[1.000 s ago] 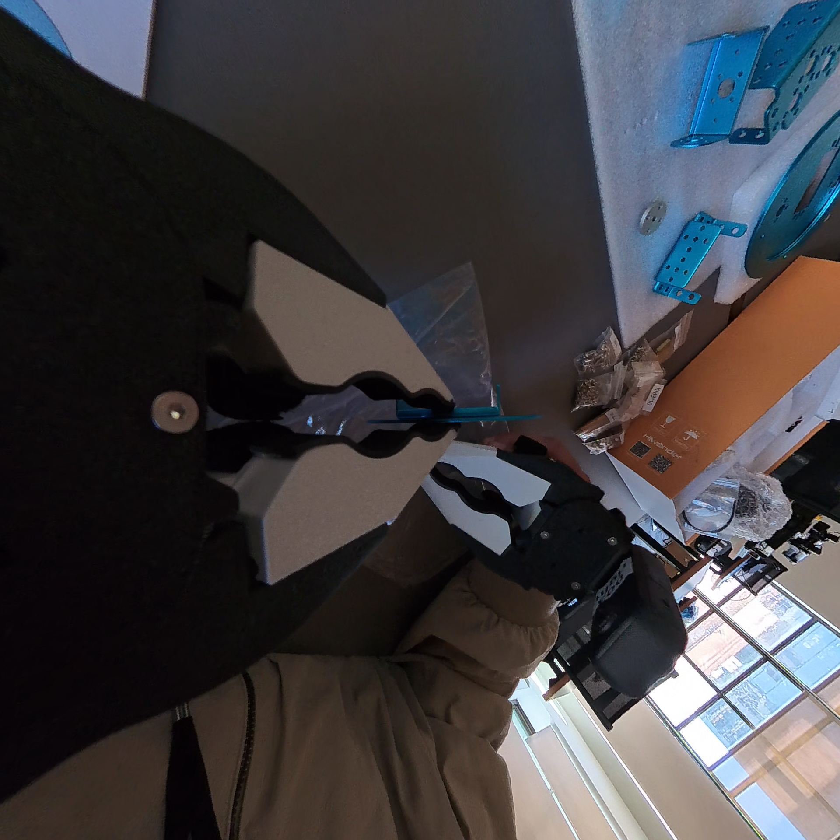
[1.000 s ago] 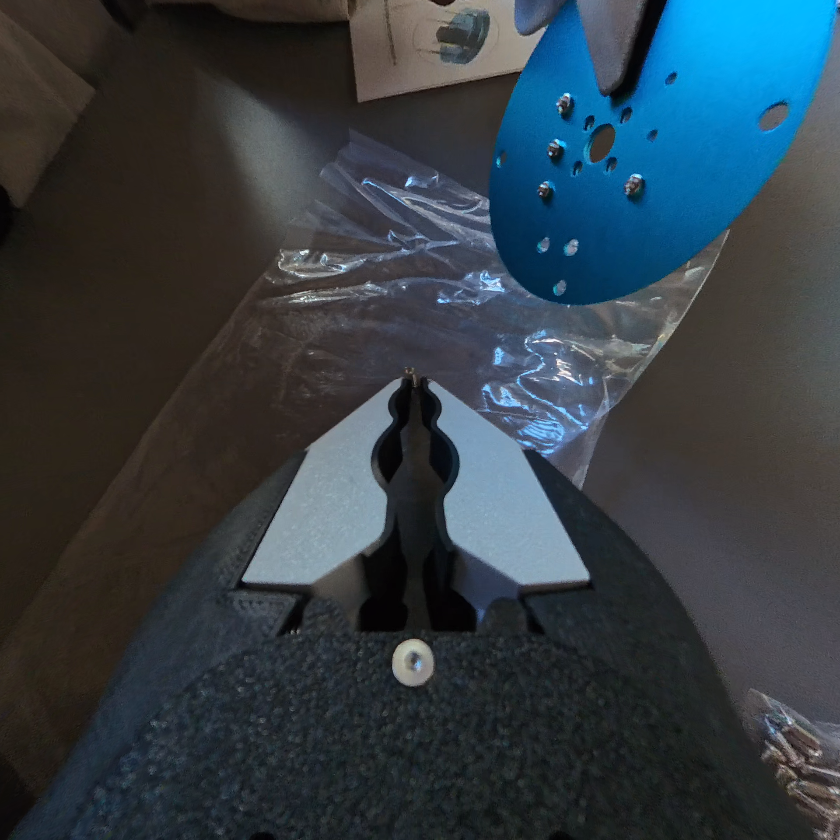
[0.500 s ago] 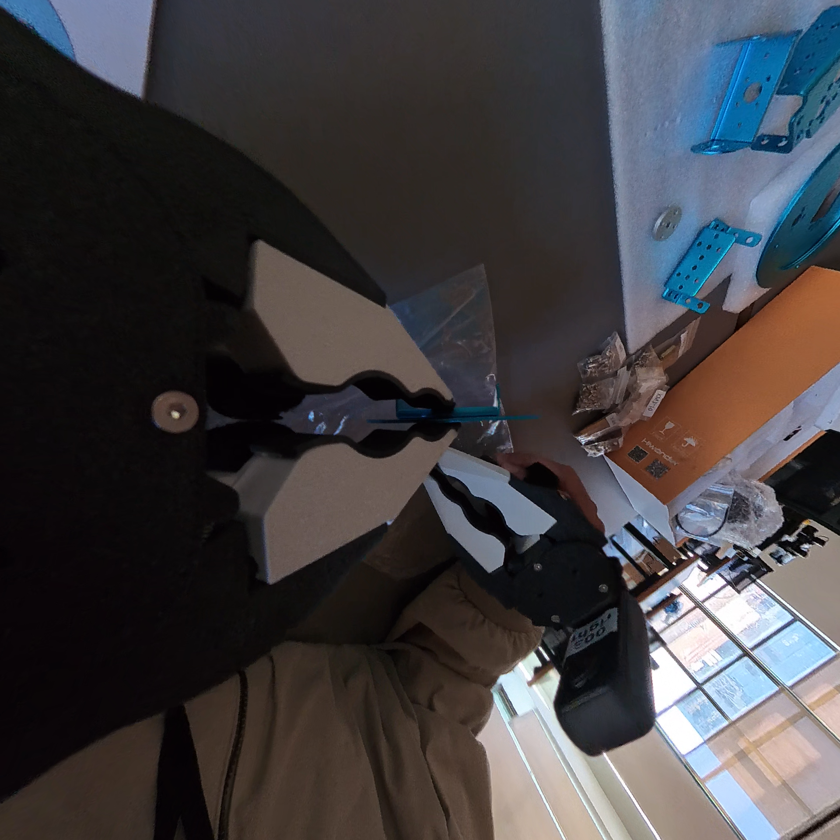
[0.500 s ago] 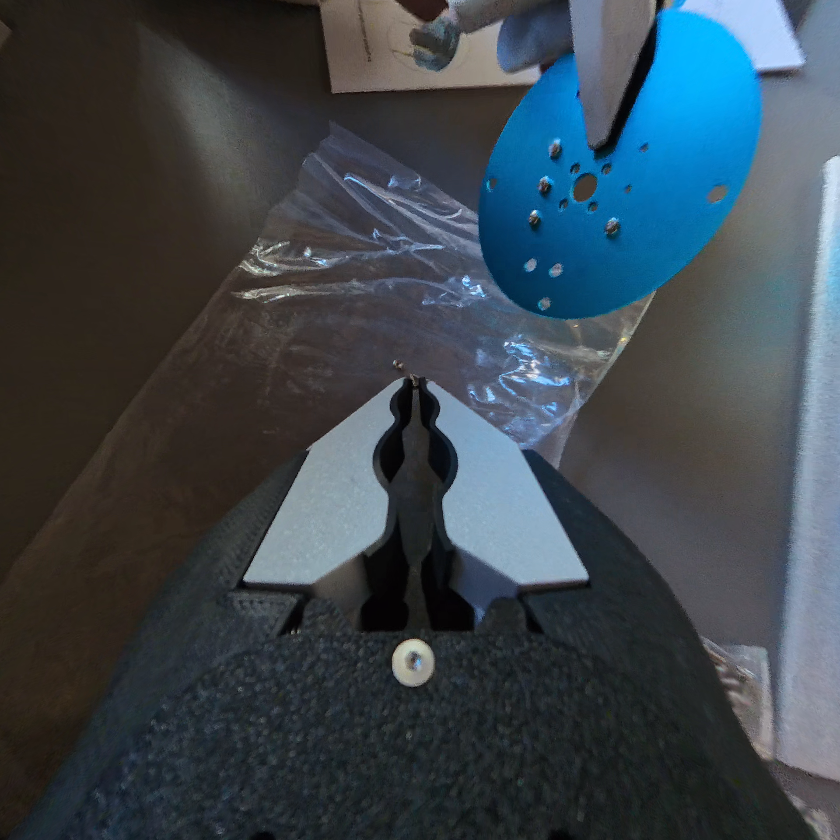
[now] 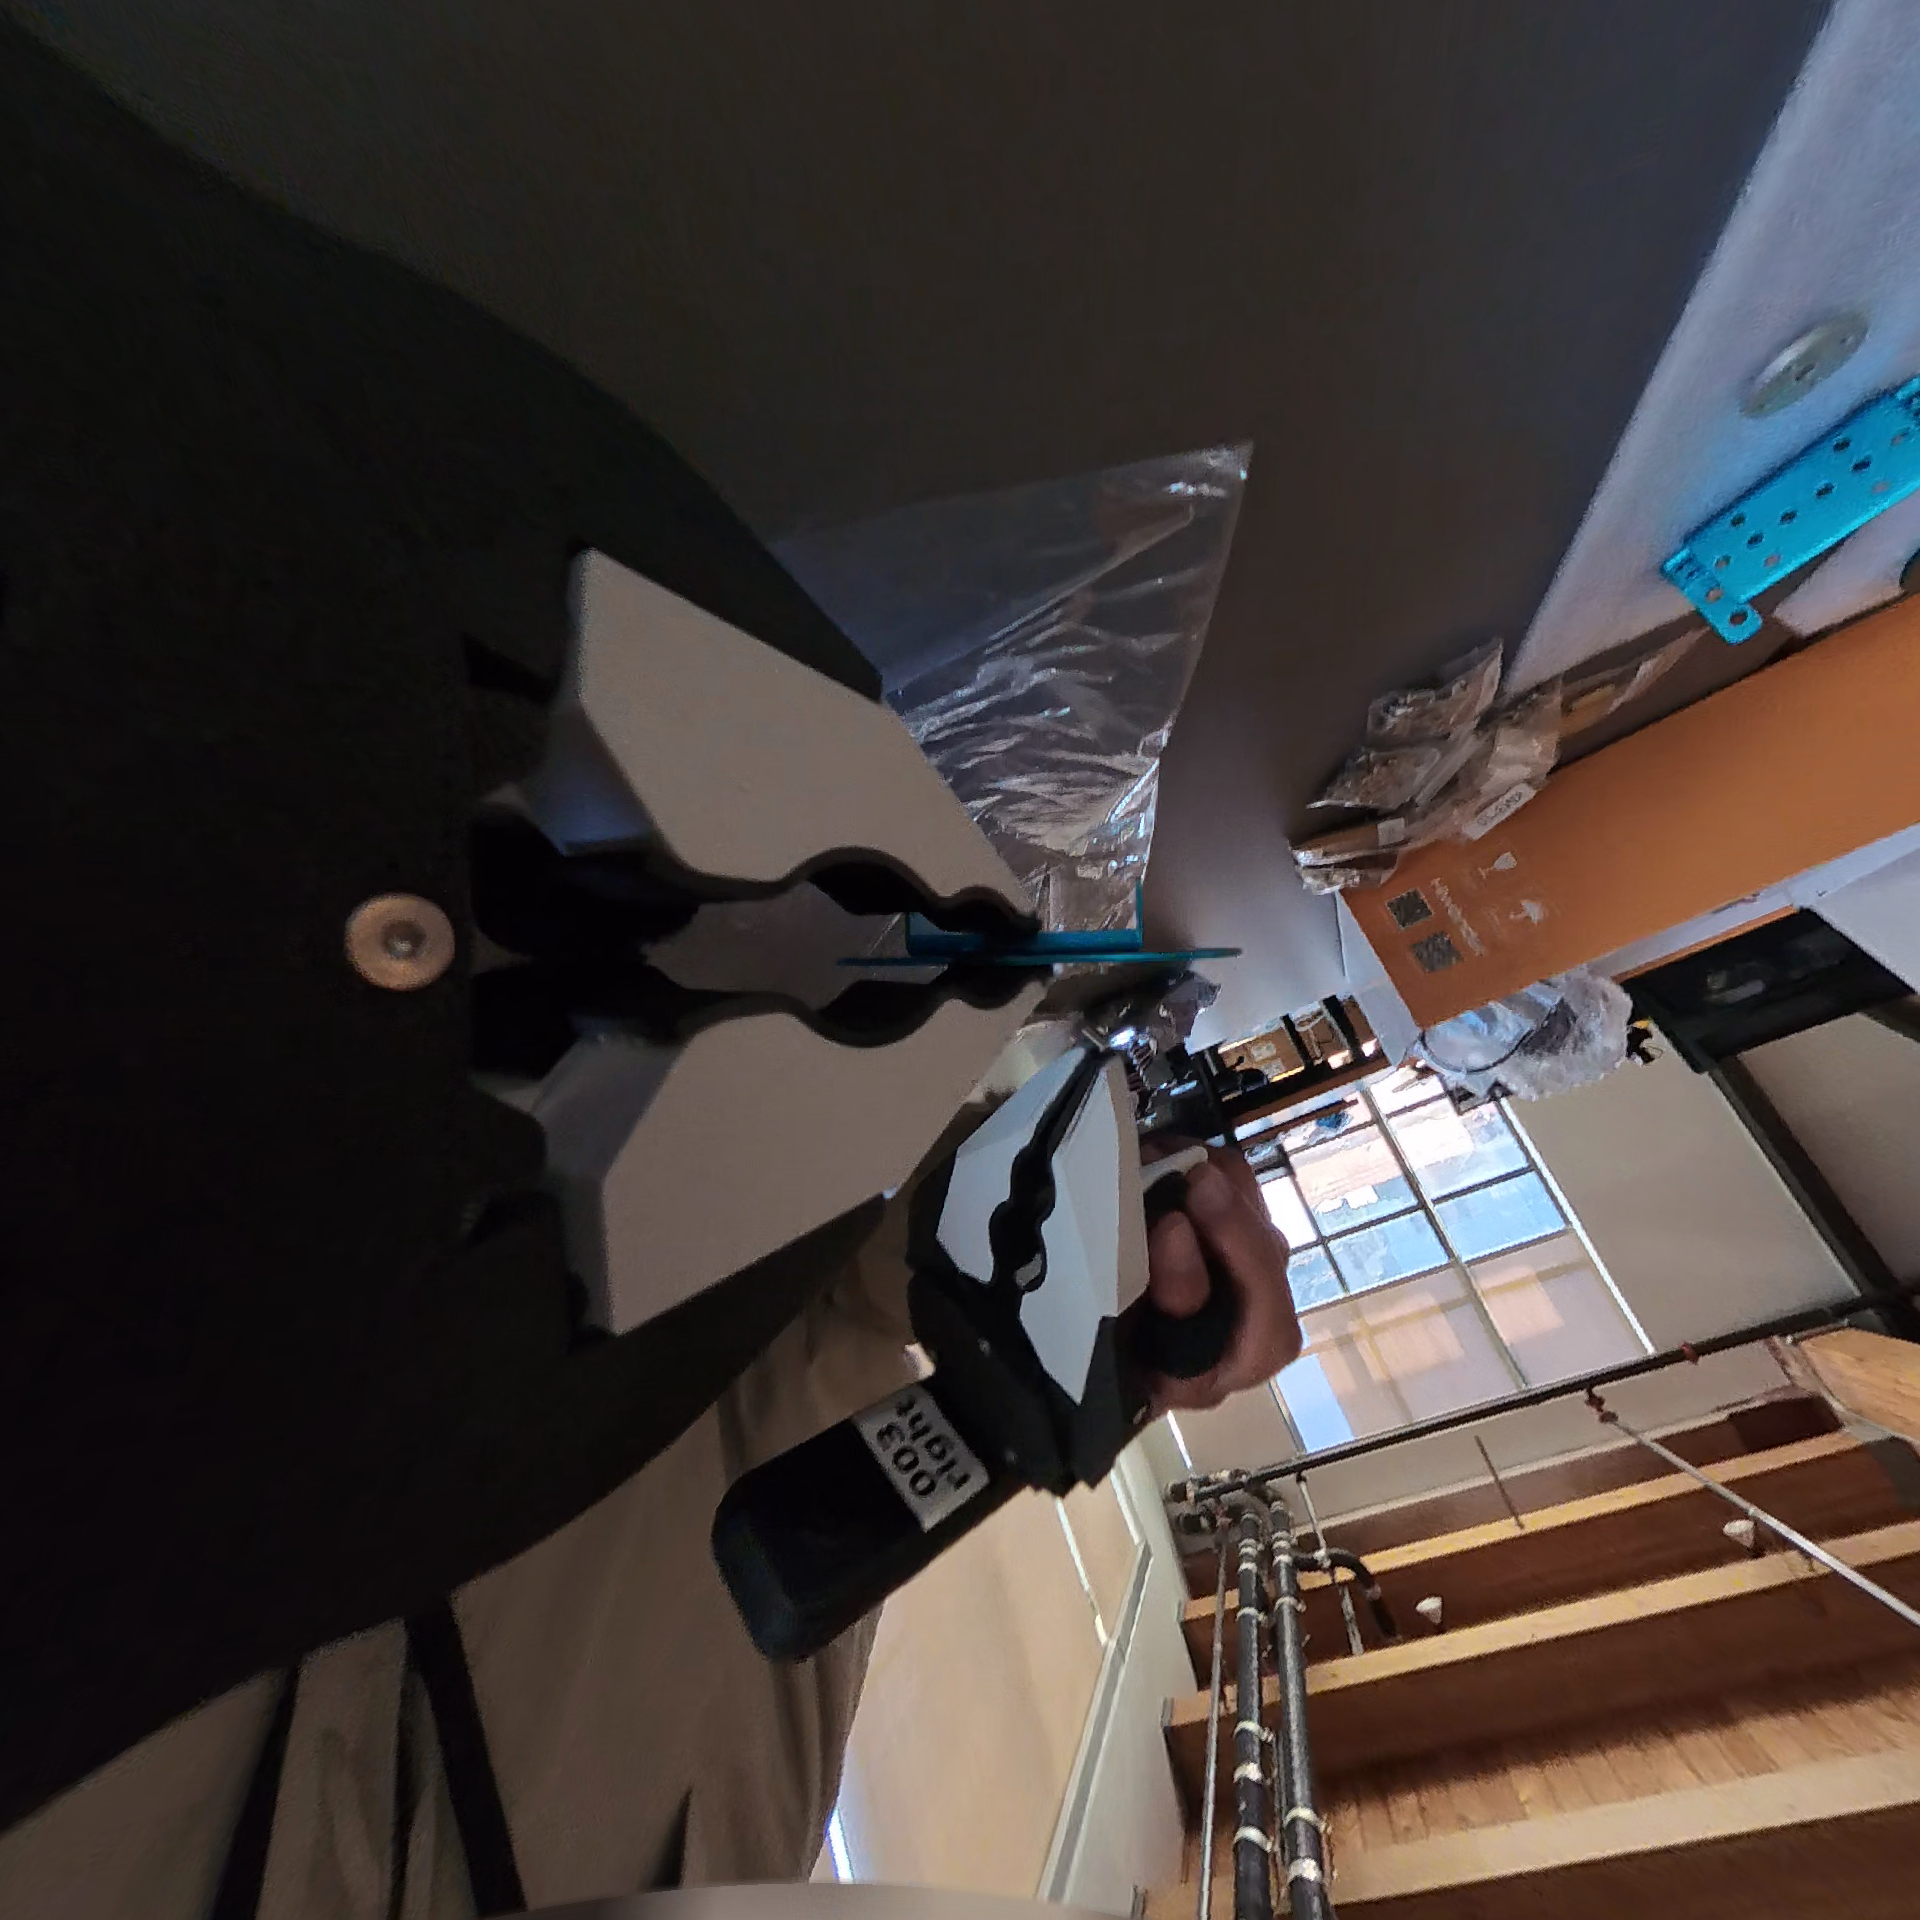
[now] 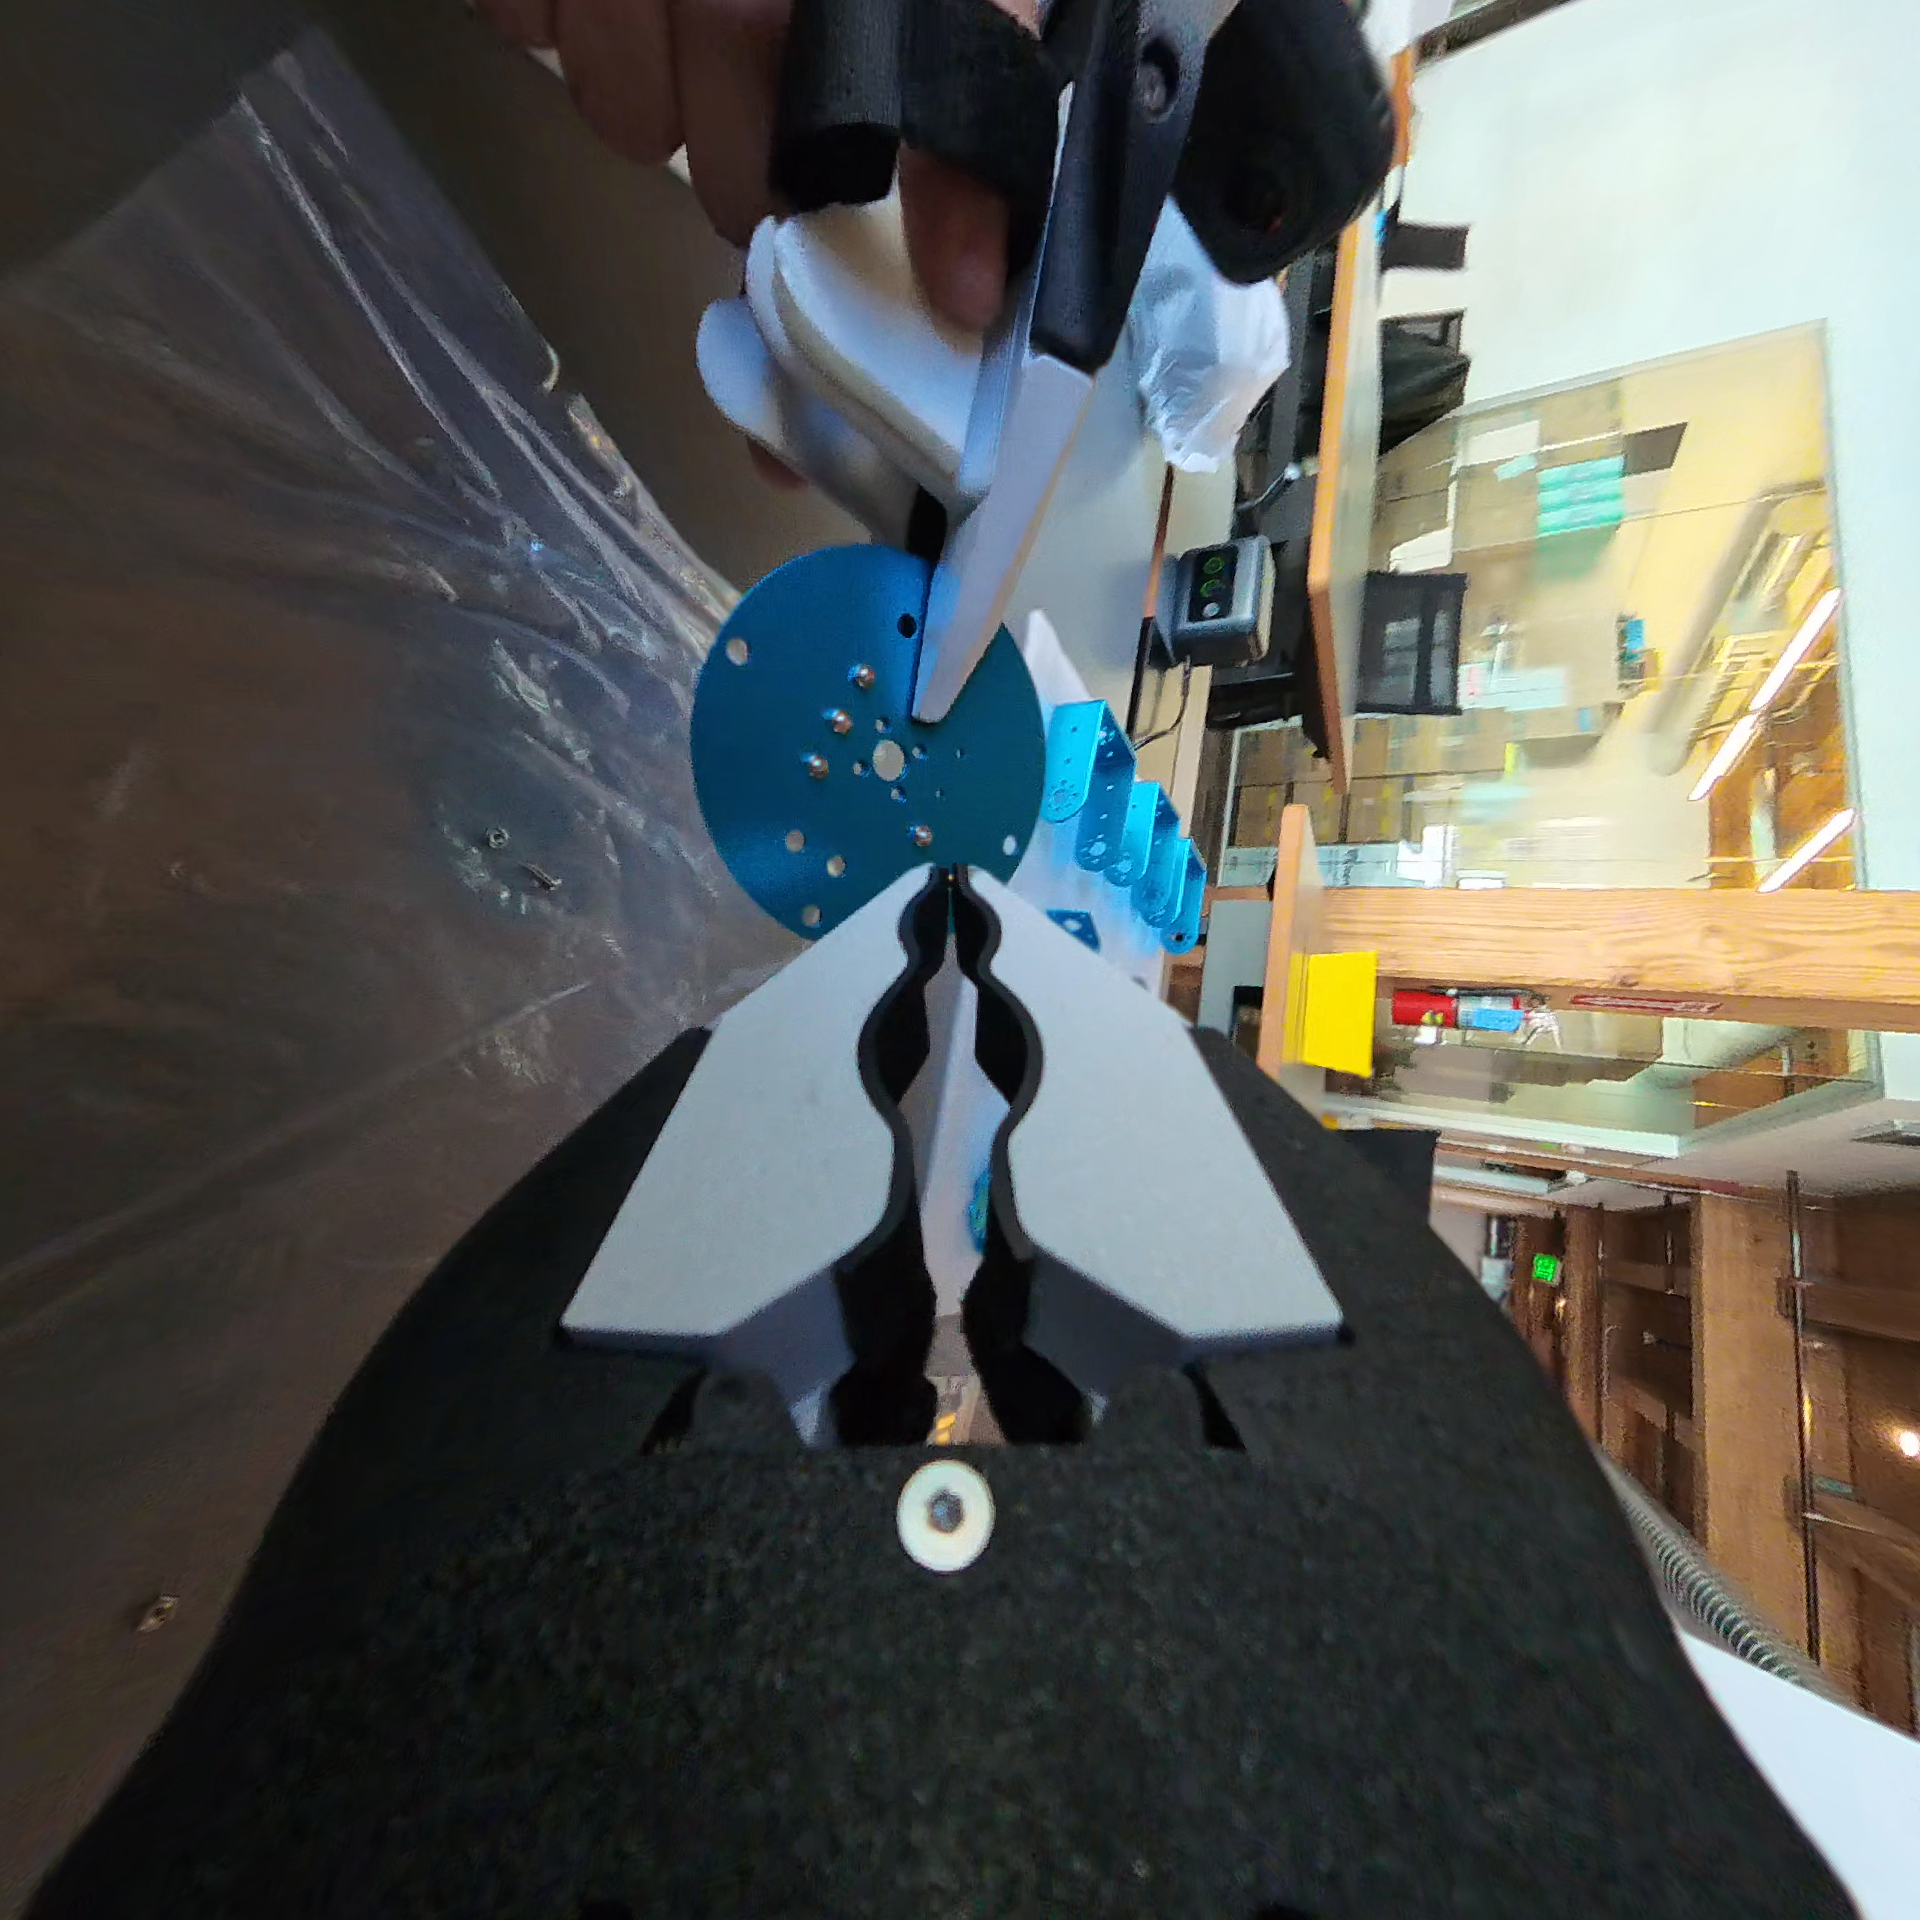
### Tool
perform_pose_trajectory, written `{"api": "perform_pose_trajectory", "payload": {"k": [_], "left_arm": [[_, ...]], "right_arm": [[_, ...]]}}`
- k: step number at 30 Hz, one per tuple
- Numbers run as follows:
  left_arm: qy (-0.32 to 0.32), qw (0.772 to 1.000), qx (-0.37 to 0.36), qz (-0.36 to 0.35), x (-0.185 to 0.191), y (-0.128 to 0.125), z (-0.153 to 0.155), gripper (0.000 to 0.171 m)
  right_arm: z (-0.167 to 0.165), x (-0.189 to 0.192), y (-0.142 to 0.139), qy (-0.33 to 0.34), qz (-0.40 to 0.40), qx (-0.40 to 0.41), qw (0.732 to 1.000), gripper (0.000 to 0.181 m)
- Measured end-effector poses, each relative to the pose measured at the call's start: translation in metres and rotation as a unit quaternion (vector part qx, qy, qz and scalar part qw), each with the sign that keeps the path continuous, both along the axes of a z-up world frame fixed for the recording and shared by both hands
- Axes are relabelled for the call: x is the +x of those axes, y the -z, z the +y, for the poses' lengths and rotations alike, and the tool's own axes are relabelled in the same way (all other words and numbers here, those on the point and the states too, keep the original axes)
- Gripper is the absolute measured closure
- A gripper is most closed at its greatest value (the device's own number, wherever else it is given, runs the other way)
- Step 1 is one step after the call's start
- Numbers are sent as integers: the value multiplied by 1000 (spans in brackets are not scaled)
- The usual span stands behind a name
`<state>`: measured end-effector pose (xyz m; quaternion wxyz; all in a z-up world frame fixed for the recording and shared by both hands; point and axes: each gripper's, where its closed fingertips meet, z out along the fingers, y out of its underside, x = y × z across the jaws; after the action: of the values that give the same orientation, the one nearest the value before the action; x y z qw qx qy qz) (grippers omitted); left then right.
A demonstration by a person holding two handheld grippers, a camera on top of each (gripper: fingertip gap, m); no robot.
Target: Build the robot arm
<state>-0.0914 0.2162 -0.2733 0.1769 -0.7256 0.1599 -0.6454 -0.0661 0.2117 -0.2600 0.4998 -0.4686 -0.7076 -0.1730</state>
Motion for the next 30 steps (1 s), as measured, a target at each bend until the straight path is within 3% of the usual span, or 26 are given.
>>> {"api": "perform_pose_trajectory", "payload": {"k": [9, 30], "left_arm": [[-23, 999, -21, 7, 4, 7, 0, 168], [-29, 999, -26, 14, 4, 12, -1, 168]], "right_arm": [[13, -6, 8, 26, -52, 41, 997, 181], [20, -15, 19, 57, 53, 7, 997, 181]]}}
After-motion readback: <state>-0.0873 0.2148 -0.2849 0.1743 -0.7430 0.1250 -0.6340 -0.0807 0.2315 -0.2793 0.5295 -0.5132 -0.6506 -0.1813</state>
